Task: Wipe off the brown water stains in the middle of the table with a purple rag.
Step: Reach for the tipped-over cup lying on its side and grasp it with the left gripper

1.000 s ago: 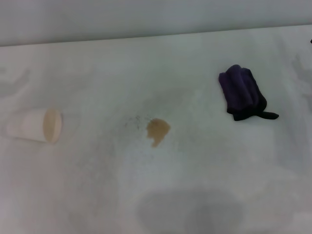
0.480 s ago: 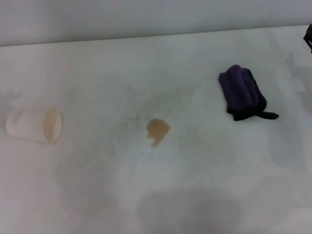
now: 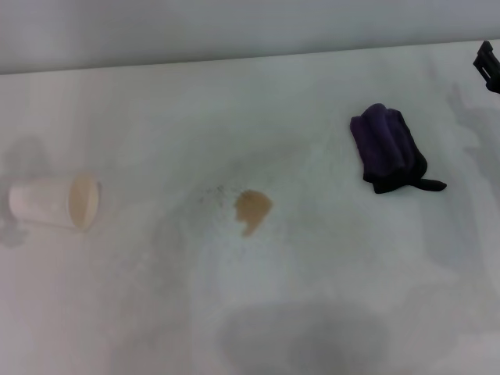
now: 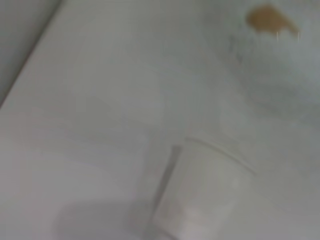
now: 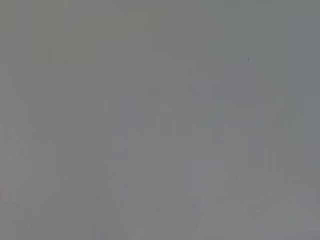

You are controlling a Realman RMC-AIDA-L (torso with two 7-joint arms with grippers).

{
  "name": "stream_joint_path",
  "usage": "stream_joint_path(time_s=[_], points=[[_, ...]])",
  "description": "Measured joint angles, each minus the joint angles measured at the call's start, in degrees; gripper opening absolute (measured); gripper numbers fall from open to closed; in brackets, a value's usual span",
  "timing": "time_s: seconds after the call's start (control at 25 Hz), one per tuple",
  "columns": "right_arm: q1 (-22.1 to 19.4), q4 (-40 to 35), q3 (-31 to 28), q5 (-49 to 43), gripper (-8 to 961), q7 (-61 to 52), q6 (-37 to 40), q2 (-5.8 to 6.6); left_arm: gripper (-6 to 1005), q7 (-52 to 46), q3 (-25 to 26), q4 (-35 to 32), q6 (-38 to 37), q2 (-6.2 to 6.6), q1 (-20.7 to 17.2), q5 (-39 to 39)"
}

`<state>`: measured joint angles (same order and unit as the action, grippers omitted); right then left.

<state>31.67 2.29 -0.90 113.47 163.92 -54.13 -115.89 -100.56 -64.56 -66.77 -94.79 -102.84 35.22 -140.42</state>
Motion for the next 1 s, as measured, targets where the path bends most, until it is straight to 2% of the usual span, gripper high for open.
stream_joint_path(time_s=[0.08,0.12,0.2,0.24,0.28,0.32,0.36,0.48,0.68,1.0], points=[[0.0,0.4,0.0,0.3,865,0.0,0.0,-0.05,887,2.2,-0.4,-0.1,1.6,-2.11,1.1,-3.9],[0.1,0.5,0.0,0.5,865,0.0,0.0,-0.06,887,5.0,-0.4,-0.2,4.0,-4.08,1.7,-6.9],[0.1,0.6,0.0,0.6,865,0.0,0.0,-0.06,887,6.7,-0.4,-0.2,5.7,-5.24,1.9,-8.6],[0.1,0.7,-0.2,0.6,865,0.0,0.0,-0.06,888,8.4,-0.4,-0.2,7.3,-6.39,2.0,-9.9],[0.1,0.7,-0.4,0.6,866,0.0,0.0,-0.06,888,8.4,-0.4,-0.2,7.3,-6.39,2.0,-9.9],[0.2,1.0,-0.8,0.6,866,0.0,0.0,-0.06,888,11.1,-0.4,0.2,9.5,-7.72,2.1,-11.0],[0.1,1.3,-1.5,0.6,866,0.0,0.0,-0.05,888,11.1,-0.4,0.2,9.5,-7.72,2.1,-11.0],[0.0,1.7,-2.1,0.6,866,0.0,0.0,-0.04,888,14.0,-0.3,1.9,11.0,-8.81,2.2,-10.8],[0.1,1.7,-2.1,0.6,866,0.0,0.0,-0.03,888,15.4,-0.3,5.8,11.7,-9.23,3.4,-10.8],[0.2,1.7,-2.1,0.6,866,-0.1,0.0,0.07,888,19.7,0.1,12.2,18.9,-10.57,3.9,-10.2]])
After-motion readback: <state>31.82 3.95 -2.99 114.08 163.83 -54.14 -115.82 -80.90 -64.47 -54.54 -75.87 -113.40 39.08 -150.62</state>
